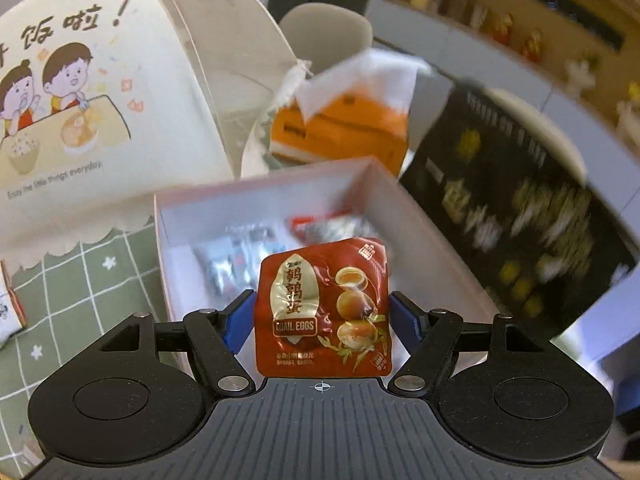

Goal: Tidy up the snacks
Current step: 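Open both grippers over the pink box to drop the packet and cake, then reach the right gripper to the white packet while the left reaches the yellow panda packet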

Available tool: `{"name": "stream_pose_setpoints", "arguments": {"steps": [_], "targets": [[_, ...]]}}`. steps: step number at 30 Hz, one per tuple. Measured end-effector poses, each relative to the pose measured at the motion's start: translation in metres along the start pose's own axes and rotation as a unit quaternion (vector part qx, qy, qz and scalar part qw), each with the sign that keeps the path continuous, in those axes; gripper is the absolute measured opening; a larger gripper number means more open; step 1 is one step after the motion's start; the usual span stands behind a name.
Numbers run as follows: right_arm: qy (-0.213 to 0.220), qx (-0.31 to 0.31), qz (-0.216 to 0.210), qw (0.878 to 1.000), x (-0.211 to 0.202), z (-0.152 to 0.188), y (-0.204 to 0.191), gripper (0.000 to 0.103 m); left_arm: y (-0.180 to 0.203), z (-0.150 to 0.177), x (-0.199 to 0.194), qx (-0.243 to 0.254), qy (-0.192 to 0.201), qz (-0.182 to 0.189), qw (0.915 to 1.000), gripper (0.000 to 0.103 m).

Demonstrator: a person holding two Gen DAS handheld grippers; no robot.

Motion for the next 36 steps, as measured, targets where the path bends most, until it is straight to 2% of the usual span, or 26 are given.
{"name": "stream_pose_setpoints", "arguments": {"steps": [3, 6, 9, 12, 14, 16, 17, 19, 21, 23, 24, 27, 28, 31, 33, 35, 36], "targets": [[-0.008, 0.009, -0.010, 1.000, 0.010, -0.006, 0.003, 0.055, -0.006, 0.003, -0.013, -0.027, 0.025, 0.024, 0.9991, 0.077], [-0.006, 0.019, -0.035, 0.999, 0.025, -0.031, 0.001, 0.055, -0.016, -0.010, -0.038, -0.051, 0.049, 0.047, 0.9964, 0.076], [-0.005, 0.036, -0.053, 0.998, 0.053, -0.068, 0.004, 0.055, -0.015, -0.027, -0.046, -0.029, 0.045, 0.042, 0.9977, 0.076], [-0.027, 0.060, -0.050, 0.997, 0.092, -0.096, 0.011, 0.055, 0.007, -0.021, -0.026, 0.025, 0.005, 0.048, 0.9985, 0.078], [-0.048, 0.071, -0.045, 0.995, 0.118, -0.108, 0.017, 0.055, 0.011, -0.014, -0.027, 0.057, 0.039, 0.026, 0.9973, 0.078], [-0.070, 0.083, -0.042, 0.993, 0.140, -0.113, 0.022, 0.055, 0.006, -0.014, -0.039, 0.047, 0.085, 0.022, 0.9950, 0.077], [-0.082, 0.087, -0.042, 0.992, 0.152, -0.111, 0.023, 0.055, 0.003, -0.014, -0.043, 0.043, 0.088, 0.028, 0.9948, 0.077], [-0.102, 0.099, -0.047, 0.989, 0.174, -0.105, 0.023, 0.056, 0.001, -0.012, -0.038, 0.062, 0.061, 0.043, 0.9953, 0.077], [-0.122, 0.115, -0.052, 0.985, 0.197, -0.097, 0.023, 0.056, 0.002, -0.006, -0.028, 0.098, 0.026, 0.037, 0.9941, 0.077], [-0.125, 0.114, -0.033, 0.985, 0.209, -0.095, 0.023, 0.056, 0.003, -0.005, -0.027, 0.124, 0.056, 0.020, 0.9905, 0.077], [-0.122, 0.106, -0.023, 0.987, 0.211, -0.096, 0.021, 0.056, 0.001, -0.006, -0.029, 0.121, 0.074, 0.015, 0.9897, 0.077], [-0.108, 0.080, -0.001, 0.991, 0.205, -0.102, 0.015, 0.056, -0.013, -0.016, -0.043, 0.064, 0.127, 0.029, 0.9894, 0.077], [-0.100, 0.074, 0.004, 0.992, 0.199, -0.105, 0.013, 0.057, -0.019, -0.018, -0.046, 0.049, 0.132, 0.039, 0.9893, 0.077], [-0.077, 0.064, 0.014, 0.995, 0.183, -0.111, 0.008, 0.066, -0.032, -0.014, -0.035, 0.042, 0.076, 0.078, 0.9932, 0.077], [-0.069, 0.056, 0.020, 0.996, 0.183, -0.111, 0.003, 0.067, -0.036, -0.007, -0.017, 0.014, 0.010, 0.111, 0.9937, 0.075], [-0.073, 0.035, 0.042, 0.996, 0.189, -0.109, -0.002, 0.067, -0.026, -0.007, -0.016, -0.001, 0.011, 0.135, 0.9908, 0.074], [-0.075, 0.025, 0.056, 0.995, 0.191, -0.108, -0.004, 0.067, -0.015, -0.006, -0.017, 0.016, 0.018, 0.135, 0.9905, 0.075]]}}
Point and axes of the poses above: each gripper's, at about its wrist camera, not at the fingertips, and x roughly the way its jaws point, y to its right, z to its underside, the point moved 8 cm from there along x, roughly the way its jaws point, and after that the axes turned 8 degrees about -z, right-handed, at the moved point
